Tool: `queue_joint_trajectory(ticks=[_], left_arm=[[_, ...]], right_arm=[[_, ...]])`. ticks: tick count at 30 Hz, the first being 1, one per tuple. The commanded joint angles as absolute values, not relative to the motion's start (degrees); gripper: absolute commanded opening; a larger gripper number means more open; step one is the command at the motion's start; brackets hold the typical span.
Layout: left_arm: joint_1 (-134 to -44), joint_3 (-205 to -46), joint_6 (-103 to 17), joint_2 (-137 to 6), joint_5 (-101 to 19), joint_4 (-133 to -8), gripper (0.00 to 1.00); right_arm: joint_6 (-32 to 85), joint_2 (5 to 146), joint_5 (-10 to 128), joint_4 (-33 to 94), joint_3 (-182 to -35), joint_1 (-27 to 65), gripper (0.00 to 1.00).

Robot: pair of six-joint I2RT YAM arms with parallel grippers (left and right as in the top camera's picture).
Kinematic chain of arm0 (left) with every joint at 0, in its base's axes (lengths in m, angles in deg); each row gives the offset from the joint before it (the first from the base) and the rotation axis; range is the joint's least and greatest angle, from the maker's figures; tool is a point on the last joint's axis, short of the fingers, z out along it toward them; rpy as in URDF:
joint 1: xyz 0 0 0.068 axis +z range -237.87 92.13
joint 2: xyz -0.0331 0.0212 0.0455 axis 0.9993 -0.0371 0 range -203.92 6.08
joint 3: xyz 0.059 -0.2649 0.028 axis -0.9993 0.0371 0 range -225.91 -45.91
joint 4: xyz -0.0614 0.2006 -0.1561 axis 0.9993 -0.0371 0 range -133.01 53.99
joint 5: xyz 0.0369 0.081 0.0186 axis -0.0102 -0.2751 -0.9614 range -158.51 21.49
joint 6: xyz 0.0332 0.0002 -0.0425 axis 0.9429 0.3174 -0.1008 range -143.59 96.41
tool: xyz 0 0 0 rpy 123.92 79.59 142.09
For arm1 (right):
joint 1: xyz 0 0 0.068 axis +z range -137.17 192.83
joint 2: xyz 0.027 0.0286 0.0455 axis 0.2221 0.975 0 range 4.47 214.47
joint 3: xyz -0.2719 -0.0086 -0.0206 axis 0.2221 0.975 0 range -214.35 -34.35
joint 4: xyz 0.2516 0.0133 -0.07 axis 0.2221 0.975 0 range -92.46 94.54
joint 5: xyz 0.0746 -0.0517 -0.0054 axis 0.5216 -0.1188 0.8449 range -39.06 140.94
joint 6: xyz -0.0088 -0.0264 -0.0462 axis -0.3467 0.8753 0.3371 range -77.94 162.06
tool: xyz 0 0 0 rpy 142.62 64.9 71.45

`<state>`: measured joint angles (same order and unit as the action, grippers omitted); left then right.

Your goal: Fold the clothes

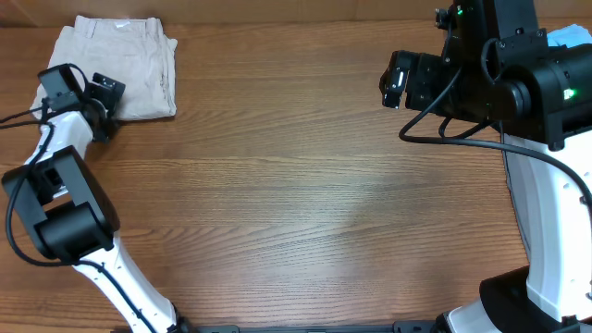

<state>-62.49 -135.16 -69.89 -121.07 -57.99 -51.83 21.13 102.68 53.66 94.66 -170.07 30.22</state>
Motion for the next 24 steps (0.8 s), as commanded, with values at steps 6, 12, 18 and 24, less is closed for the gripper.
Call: queue_joint_trajectory(ticks=[6, 12, 18, 24], left_arm=[[-58.79, -132.34, -67.03, -114.28, -57.94, -66.14, 1.0], [-58.18, -132.34, -61.61, -98.56, -57.88, -80.61, 0.75], [-58.22, -132.34, -55.97, -81.14, -51.38, -90.56, 0.86], [-58.27, -132.34, -47.22, -62.8, -40.78, -97.11, 0.9]], right_arm=[[21.52, 102.53, 53.27, 94.57, -170.05, 30.46, 1.0], [19.67, 100.21, 46.21, 94.57, -170.16, 30.46, 1.0], [19.6, 92.63, 46.06, 94.57, -170.16, 30.46, 1.0], [19.77, 81.68, 47.37, 94.59, -169.7, 30.46, 1.0]])
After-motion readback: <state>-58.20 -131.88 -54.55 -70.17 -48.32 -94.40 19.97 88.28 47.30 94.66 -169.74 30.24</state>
